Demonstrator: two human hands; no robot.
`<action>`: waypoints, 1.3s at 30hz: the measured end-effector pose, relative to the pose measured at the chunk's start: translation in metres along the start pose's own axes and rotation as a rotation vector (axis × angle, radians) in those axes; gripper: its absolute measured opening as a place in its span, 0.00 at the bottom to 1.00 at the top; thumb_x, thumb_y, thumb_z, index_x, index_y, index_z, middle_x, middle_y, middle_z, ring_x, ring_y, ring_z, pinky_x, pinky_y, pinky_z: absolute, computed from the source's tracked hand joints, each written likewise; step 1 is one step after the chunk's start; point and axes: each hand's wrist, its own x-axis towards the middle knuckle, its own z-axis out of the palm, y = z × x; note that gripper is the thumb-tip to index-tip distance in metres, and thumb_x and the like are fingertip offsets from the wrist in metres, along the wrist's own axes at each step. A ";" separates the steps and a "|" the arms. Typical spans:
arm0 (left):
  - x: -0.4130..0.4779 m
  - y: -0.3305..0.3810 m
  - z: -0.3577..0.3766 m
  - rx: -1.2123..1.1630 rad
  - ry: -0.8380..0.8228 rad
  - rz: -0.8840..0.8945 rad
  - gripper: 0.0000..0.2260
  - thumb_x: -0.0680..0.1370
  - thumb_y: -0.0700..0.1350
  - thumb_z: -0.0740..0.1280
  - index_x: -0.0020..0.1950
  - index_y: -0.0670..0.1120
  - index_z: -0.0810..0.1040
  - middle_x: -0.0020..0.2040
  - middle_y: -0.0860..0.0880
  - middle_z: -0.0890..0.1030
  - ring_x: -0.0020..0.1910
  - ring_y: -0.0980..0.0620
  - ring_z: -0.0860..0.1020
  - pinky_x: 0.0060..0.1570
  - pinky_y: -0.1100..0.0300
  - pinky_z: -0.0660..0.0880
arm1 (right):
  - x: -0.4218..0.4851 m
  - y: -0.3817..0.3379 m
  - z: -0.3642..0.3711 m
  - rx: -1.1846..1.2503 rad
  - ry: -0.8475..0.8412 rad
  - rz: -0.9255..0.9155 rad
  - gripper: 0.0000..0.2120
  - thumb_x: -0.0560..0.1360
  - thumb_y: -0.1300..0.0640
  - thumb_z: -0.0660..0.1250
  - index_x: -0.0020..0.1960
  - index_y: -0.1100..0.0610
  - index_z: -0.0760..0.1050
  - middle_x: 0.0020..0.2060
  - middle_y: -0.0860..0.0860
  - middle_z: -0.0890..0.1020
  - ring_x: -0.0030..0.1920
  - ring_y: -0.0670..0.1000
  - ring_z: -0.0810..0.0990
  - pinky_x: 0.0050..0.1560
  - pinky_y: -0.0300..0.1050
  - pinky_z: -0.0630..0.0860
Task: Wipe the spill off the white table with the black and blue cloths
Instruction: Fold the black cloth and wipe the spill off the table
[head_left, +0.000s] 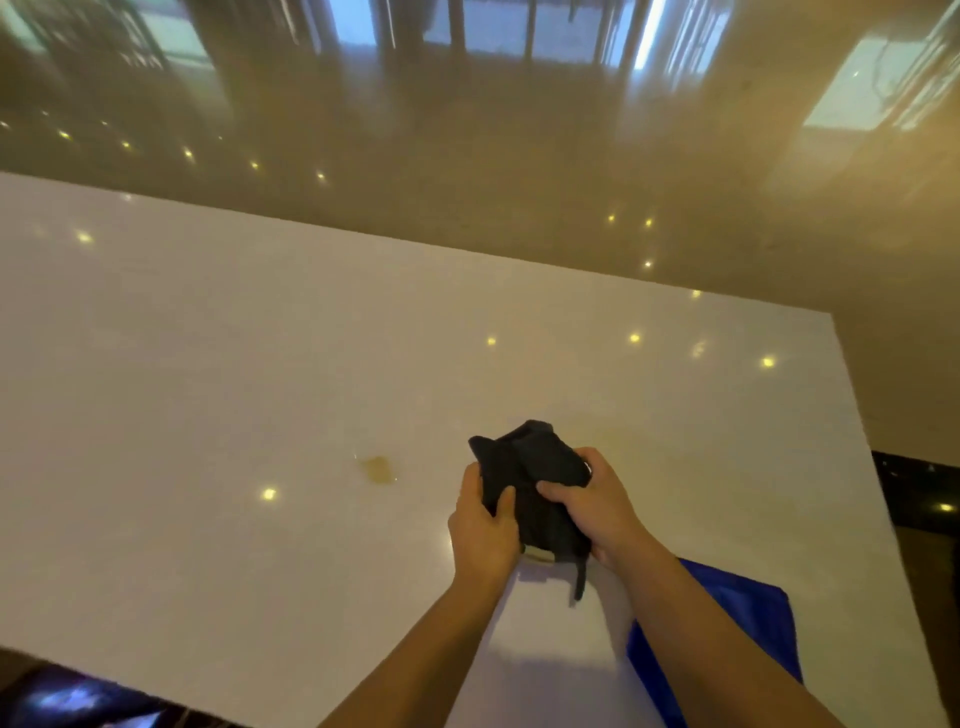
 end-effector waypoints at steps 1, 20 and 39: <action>0.000 -0.001 -0.011 0.017 0.011 0.007 0.16 0.80 0.41 0.64 0.68 0.47 0.71 0.55 0.50 0.81 0.54 0.48 0.81 0.42 0.75 0.75 | 0.000 0.000 0.009 -0.059 -0.001 -0.054 0.21 0.73 0.63 0.76 0.62 0.54 0.72 0.57 0.56 0.82 0.51 0.53 0.83 0.47 0.47 0.82; 0.011 -0.136 -0.155 1.045 0.242 -0.011 0.37 0.78 0.67 0.42 0.81 0.47 0.46 0.81 0.39 0.46 0.80 0.37 0.43 0.78 0.41 0.45 | 0.093 0.012 0.047 -1.343 0.229 -0.469 0.33 0.82 0.36 0.47 0.83 0.46 0.49 0.83 0.58 0.52 0.82 0.65 0.48 0.79 0.69 0.49; 0.016 -0.144 -0.158 1.087 0.237 -0.055 0.36 0.77 0.69 0.44 0.81 0.50 0.49 0.82 0.41 0.51 0.80 0.39 0.45 0.77 0.43 0.45 | 0.100 -0.008 0.089 -1.339 0.127 -0.678 0.30 0.80 0.45 0.51 0.78 0.57 0.66 0.75 0.64 0.70 0.76 0.70 0.64 0.75 0.71 0.60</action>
